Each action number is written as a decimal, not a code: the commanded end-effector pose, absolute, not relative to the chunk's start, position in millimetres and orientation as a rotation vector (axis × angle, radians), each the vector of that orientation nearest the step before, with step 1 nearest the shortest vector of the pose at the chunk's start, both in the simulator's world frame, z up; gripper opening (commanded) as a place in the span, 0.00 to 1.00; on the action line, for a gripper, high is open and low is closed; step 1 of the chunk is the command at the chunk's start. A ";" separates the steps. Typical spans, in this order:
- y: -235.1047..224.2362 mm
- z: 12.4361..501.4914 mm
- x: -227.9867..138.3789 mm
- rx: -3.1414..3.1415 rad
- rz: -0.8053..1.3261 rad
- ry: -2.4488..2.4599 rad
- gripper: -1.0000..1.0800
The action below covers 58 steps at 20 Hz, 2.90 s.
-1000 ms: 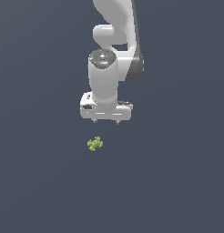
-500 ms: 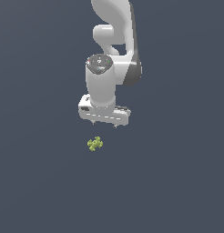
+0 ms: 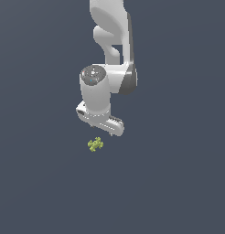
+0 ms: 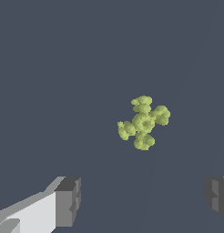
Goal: Pick up the object and move it to a goal position.
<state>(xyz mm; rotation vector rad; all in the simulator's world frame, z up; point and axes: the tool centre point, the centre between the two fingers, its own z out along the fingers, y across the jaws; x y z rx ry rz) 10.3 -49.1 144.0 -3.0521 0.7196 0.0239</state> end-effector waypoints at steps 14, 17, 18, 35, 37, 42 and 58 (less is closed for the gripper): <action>-79.7 103.1 26.7 -2.820 0.007 1.379 0.96; -83.4 98.4 28.3 -2.785 0.004 1.450 0.96; -84.4 97.2 28.7 -2.775 0.003 1.469 0.96; -88.1 67.3 29.2 -2.740 0.001 1.538 0.96; -88.2 56.1 28.8 -2.738 0.000 1.540 0.96; -88.1 42.5 29.5 -2.738 0.000 1.541 0.96; -88.1 43.6 29.1 -2.737 -0.001 1.542 0.00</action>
